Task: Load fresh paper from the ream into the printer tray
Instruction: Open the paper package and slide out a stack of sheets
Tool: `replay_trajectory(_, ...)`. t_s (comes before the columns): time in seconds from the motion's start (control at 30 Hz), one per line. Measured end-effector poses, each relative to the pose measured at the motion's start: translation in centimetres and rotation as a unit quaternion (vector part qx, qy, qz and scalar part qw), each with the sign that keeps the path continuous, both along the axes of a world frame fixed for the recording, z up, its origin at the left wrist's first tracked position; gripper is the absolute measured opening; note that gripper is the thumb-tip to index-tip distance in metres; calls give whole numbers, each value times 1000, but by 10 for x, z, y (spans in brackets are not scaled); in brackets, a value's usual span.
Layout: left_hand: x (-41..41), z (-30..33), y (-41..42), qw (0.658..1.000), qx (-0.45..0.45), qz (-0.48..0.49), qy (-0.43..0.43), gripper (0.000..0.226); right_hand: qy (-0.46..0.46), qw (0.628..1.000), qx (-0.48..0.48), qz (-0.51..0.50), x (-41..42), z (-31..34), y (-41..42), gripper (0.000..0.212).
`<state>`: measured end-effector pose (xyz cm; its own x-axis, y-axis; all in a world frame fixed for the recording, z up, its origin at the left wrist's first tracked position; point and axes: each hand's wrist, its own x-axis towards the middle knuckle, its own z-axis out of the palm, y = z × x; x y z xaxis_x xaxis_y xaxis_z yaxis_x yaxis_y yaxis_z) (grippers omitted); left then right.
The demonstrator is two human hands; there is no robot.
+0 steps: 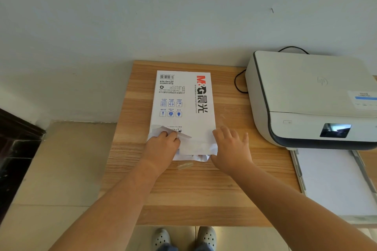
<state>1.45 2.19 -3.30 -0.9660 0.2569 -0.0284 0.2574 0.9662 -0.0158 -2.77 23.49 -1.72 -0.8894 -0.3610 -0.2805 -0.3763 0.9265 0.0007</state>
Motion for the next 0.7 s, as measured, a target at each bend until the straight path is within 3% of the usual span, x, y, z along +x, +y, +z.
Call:
replay_trajectory(0.33, 2, 2, 1, 1000, 5, 6, -6, 45, -73, 986, -114, -95, -14, 7, 6, 76)
replay_trajectory(0.6, 1, 0, 0, 1000, 13, 16, -10, 43, -17, 998, -31, -59, 2, -2, -2, 62)
replay_trajectory(0.7, 1, -2, -1, 1000, 17, 18, -16, 43, -20, 997, -15, -70, 7, -5, -4, 68)
